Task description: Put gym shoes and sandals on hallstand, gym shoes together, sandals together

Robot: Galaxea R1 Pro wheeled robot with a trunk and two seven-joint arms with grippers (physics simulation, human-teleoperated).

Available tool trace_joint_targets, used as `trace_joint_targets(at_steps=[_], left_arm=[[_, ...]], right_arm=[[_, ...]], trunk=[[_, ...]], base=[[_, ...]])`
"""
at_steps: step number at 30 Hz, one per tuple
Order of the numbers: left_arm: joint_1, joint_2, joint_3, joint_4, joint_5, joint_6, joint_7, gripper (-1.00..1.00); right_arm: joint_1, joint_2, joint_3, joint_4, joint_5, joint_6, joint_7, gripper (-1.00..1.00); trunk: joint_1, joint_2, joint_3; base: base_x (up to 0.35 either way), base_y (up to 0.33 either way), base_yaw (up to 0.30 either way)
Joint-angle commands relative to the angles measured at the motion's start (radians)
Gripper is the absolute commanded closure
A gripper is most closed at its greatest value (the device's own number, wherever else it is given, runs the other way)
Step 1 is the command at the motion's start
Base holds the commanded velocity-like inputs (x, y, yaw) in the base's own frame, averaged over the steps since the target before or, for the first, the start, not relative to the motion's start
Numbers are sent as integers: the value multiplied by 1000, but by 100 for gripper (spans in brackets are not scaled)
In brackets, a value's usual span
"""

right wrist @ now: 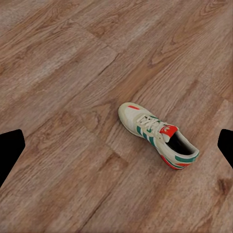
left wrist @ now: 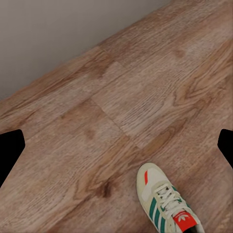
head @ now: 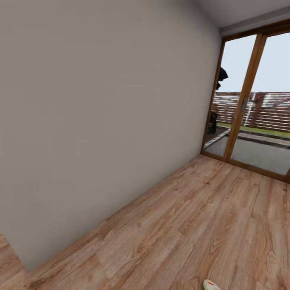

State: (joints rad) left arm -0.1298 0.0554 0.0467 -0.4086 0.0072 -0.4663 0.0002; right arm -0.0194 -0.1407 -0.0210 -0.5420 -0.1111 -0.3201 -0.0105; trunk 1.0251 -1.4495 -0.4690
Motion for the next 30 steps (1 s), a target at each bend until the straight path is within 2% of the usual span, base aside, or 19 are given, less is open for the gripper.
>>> trace_joint_targets(at_steps=[1,7,17,30], left_arm=[[-1,0,1,1,1,-3,0,-100],[-1,0,1,1,1,-3,0,-100],[-1,0,1,1,1,-3,1,-100],[-1,0,1,1,1,-3,1,-100]], right_arm=[[-1,0,3,1,-10,-4,0,-100],[-1,0,3,1,-10,-4,0,-100],[-1,0,3,1,-10,-4,0,-100],[-1,0,3,1,-10,-4,0,-100]], trunk=[[0,-1,-1],[0,-1,-1],[0,-1,-1],[0,-1,-1]], base=[[0,-3,0],[0,-9,0],[0,-144,0],[0,-34,0]])
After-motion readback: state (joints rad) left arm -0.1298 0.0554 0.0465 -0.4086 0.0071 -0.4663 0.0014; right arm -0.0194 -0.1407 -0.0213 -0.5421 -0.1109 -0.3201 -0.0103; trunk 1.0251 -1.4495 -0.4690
